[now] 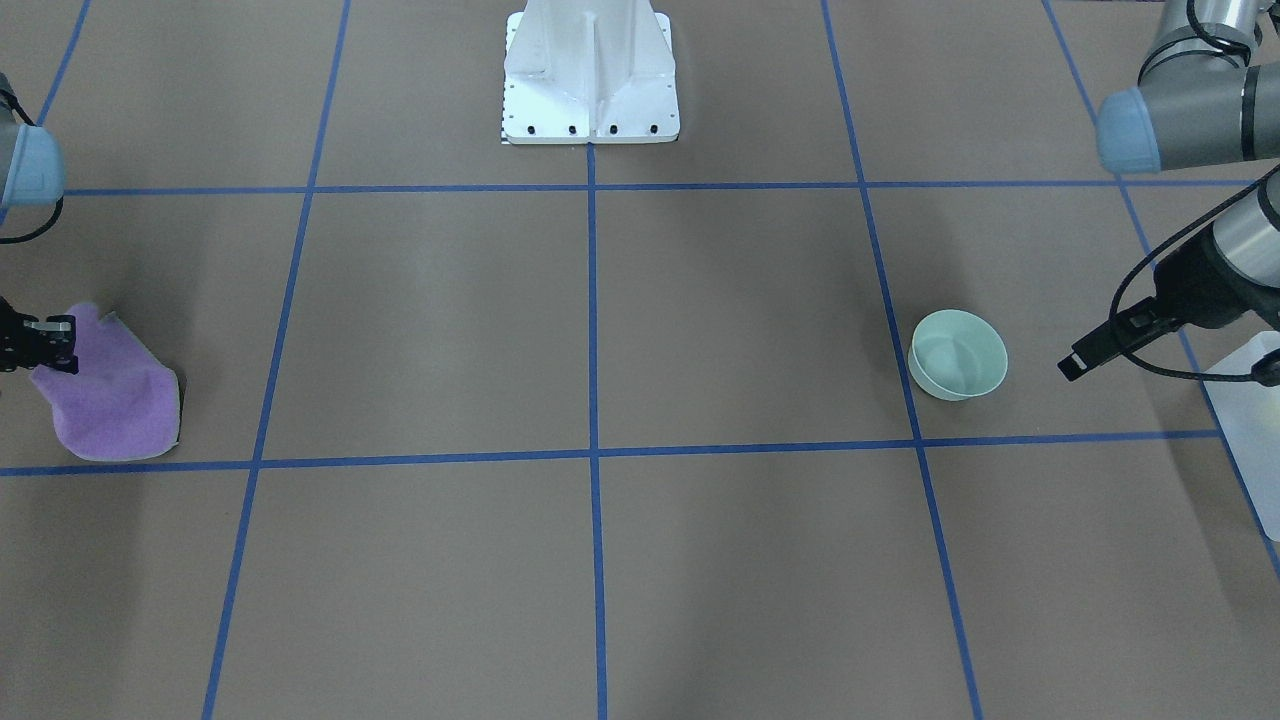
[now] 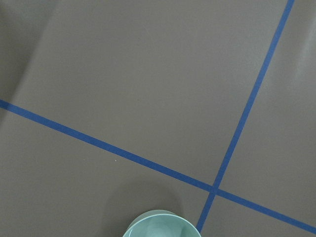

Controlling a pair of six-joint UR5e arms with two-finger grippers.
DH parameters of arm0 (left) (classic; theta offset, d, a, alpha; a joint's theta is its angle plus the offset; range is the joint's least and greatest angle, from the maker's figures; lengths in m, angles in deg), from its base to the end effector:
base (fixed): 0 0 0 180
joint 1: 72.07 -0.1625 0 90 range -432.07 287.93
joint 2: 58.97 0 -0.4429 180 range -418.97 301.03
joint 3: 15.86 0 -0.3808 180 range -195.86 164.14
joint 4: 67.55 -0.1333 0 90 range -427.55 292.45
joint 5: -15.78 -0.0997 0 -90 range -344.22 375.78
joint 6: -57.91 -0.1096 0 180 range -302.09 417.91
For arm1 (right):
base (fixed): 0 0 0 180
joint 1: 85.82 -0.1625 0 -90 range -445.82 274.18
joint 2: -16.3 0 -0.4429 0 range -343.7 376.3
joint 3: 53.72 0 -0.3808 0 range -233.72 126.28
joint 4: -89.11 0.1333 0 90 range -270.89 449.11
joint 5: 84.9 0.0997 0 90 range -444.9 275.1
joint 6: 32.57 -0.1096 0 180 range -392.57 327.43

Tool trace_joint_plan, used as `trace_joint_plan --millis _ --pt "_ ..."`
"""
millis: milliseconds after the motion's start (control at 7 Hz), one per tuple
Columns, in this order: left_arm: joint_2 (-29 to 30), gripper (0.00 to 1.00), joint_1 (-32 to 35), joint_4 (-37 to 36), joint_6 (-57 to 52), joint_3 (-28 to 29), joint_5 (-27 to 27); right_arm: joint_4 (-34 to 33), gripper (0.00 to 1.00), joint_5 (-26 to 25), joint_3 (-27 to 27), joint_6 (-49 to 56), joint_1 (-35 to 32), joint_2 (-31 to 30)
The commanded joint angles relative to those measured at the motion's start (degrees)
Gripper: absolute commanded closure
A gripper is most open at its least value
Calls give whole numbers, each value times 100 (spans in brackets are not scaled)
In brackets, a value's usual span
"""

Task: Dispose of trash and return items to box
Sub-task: 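Pinch the purple cloth with the right gripper while the left gripper nears the bowl, then lift the cloth with the right gripper while the left gripper grasps the green bowl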

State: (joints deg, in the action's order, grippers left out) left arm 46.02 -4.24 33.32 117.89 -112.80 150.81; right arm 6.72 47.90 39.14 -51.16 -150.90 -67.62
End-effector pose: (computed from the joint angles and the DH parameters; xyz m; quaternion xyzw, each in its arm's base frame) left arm 0.1723 -0.5707 0.4592 -0.0447 0.4483 -0.1848 0.8734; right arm -0.1748 -0.5159 0.5924 -0.0094 -0.3850 -0.1033 0.9171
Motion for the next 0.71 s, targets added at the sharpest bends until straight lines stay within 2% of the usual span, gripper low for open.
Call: trace_joint_plan --millis 0,143,429,571 --pt "-450 2 -51 561 -39 -18 -12 -137 100 184 231 -21 -460 -45" --pt "-836 2 -190 1227 -4 26 -186 -373 100 264 458 -22 -680 -72" --pt "-989 2 -812 1410 49 26 -687 -848 100 404 968 -22 -1111 -89" --pt "-998 2 -1216 1514 466 35 -985 -867 100 431 1249 -22 -1348 -220"
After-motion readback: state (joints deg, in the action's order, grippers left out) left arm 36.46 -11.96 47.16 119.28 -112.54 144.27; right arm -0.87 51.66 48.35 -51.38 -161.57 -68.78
